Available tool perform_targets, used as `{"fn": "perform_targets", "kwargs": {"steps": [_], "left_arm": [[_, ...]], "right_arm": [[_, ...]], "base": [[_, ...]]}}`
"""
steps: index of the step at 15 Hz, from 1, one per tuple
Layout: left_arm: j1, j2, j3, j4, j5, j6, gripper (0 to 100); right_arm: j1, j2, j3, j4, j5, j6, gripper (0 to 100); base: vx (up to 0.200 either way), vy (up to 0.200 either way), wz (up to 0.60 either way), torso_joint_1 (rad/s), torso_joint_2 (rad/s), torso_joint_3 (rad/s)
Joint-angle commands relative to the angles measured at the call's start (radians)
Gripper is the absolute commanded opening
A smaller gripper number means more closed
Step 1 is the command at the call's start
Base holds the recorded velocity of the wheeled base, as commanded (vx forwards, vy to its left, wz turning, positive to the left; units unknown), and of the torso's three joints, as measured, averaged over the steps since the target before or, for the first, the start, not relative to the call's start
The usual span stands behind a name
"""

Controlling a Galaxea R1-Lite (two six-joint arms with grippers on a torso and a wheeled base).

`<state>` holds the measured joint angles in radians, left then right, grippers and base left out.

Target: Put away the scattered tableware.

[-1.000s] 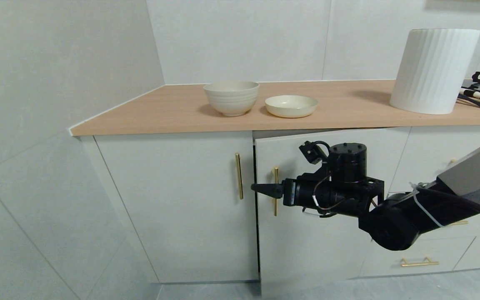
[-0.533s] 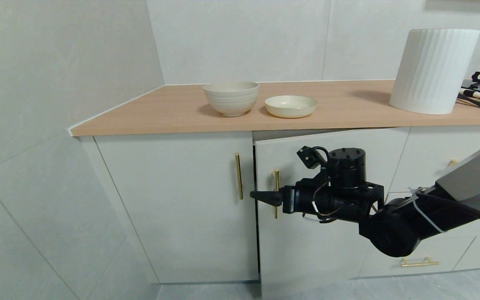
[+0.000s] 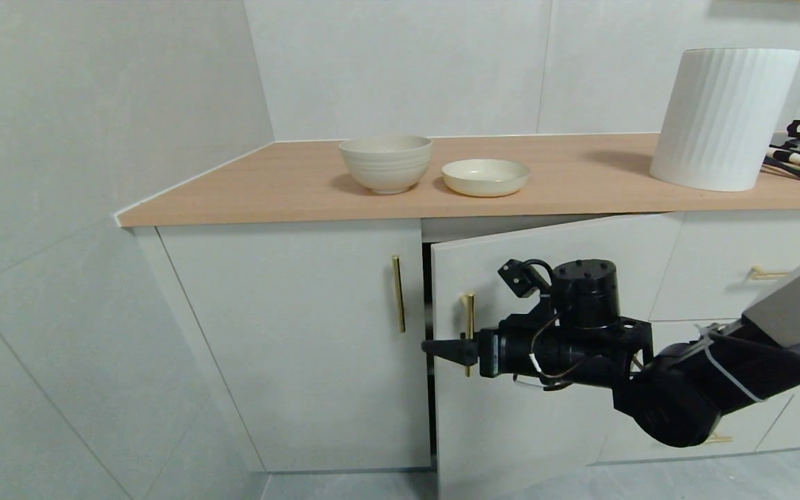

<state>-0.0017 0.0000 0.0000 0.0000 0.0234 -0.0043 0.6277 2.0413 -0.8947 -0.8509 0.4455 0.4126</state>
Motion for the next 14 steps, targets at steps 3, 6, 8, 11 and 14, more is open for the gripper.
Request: {"fn": "perform_targets", "kwargs": {"steps": [3,6,8,11,14], "left_arm": [[0.000,0.000,0.000,0.000,0.000,0.000,100],[0.000,0.000,0.000,0.000,0.001,0.001,100],[0.000,0.000,0.000,0.000,0.001,0.000,100],[0.000,0.000,0.000,0.000,0.001,0.000,100],[0.000,0.000,0.000,0.000,0.001,0.000,100]], "right_arm": [[0.000,-0.148,0.149,-0.007,0.084,0.000,100],[-0.002,-0.187,0.209,-0.008,0.088,0.000,100],[-0.002,-0.205,0.240,-0.010,0.088,0.000,100],[-0.002,-0.270,0.276,-0.010,0.090,0.002,100],[-0.002,-0.294,0.321,-0.011,0.091,0.000,100]], "base": [[0.000,0.000,0.00,0.000,0.00,0.000],[0.000,0.000,0.00,0.000,0.00,0.000],[0.000,0.000,0.00,0.000,0.00,0.000],[0.000,0.000,0.00,0.000,0.00,0.000],[0.000,0.000,0.00,0.000,0.00,0.000]]}}
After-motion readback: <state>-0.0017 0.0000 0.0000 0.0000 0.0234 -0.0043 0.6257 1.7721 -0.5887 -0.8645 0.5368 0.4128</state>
